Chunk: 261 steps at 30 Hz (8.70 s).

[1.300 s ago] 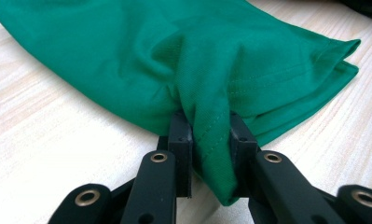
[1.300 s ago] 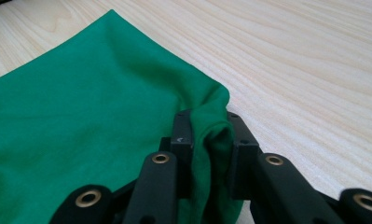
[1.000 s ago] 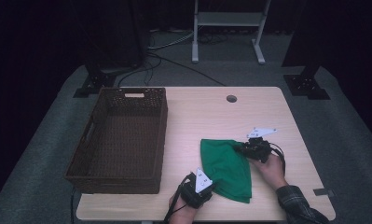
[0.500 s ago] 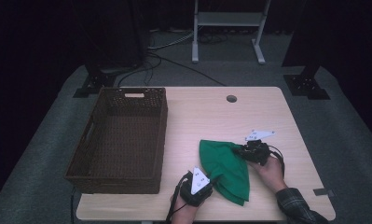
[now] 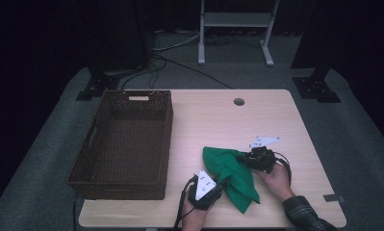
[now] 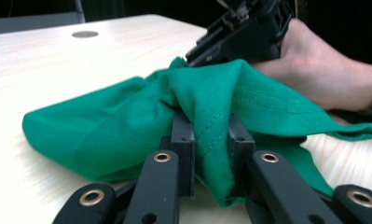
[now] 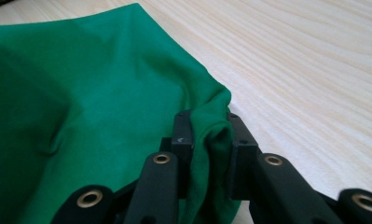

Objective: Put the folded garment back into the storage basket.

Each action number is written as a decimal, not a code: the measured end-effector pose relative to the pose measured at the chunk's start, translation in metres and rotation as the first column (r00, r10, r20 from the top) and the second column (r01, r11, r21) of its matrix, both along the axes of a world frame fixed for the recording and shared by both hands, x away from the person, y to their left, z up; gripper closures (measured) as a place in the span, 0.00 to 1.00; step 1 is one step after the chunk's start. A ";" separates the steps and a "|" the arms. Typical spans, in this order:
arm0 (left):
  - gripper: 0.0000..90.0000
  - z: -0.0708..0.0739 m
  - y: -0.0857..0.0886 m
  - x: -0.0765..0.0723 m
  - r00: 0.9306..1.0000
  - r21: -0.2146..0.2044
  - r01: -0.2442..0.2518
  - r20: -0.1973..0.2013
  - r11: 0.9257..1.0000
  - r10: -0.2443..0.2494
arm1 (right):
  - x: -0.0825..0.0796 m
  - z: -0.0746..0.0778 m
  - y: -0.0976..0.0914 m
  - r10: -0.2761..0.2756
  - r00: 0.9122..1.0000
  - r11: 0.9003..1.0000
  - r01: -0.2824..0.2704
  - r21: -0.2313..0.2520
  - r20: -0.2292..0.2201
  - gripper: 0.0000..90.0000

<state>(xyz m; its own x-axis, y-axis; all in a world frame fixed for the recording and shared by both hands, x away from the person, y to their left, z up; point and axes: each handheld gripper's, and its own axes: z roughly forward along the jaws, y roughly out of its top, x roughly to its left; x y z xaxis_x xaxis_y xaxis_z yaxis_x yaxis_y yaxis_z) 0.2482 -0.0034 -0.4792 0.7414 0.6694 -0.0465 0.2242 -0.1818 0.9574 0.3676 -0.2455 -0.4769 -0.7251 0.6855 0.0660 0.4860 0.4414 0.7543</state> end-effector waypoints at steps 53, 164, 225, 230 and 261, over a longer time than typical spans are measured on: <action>0.87 0.118 0.027 0.050 0.990 -0.082 -0.053 0.122 0.995 0.063 | -0.009 0.112 0.049 -0.025 0.995 0.999 0.020 0.045 0.100 0.88; 0.85 0.115 0.275 0.071 0.890 -0.021 -0.452 0.061 0.892 0.453 | 0.075 0.094 0.318 0.183 0.972 0.973 -0.200 0.114 0.145 0.88; 0.02 0.114 0.272 0.078 0.827 -0.005 -0.559 0.080 0.829 0.557 | 0.111 0.107 0.285 0.112 0.974 0.985 -0.134 0.107 0.195 0.02; 0.01 0.113 0.271 0.079 0.826 0.007 -0.560 0.083 0.828 0.558 | 0.102 0.112 0.256 0.110 0.973 0.984 -0.136 0.116 0.201 0.00; 0.00 0.113 0.265 0.081 0.821 0.014 -0.568 0.092 0.823 0.564 | -0.006 0.090 -0.022 0.012 0.980 0.994 -0.034 0.108 0.196 0.00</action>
<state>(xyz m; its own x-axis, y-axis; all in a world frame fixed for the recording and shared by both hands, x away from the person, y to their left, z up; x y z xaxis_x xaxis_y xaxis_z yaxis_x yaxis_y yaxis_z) 0.3296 0.2620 -0.3658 0.2316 0.9723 0.0315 0.2223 -0.0845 0.9713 0.3615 -0.2679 -0.3869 -0.7467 0.6651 -0.0041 0.3155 0.3596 0.8782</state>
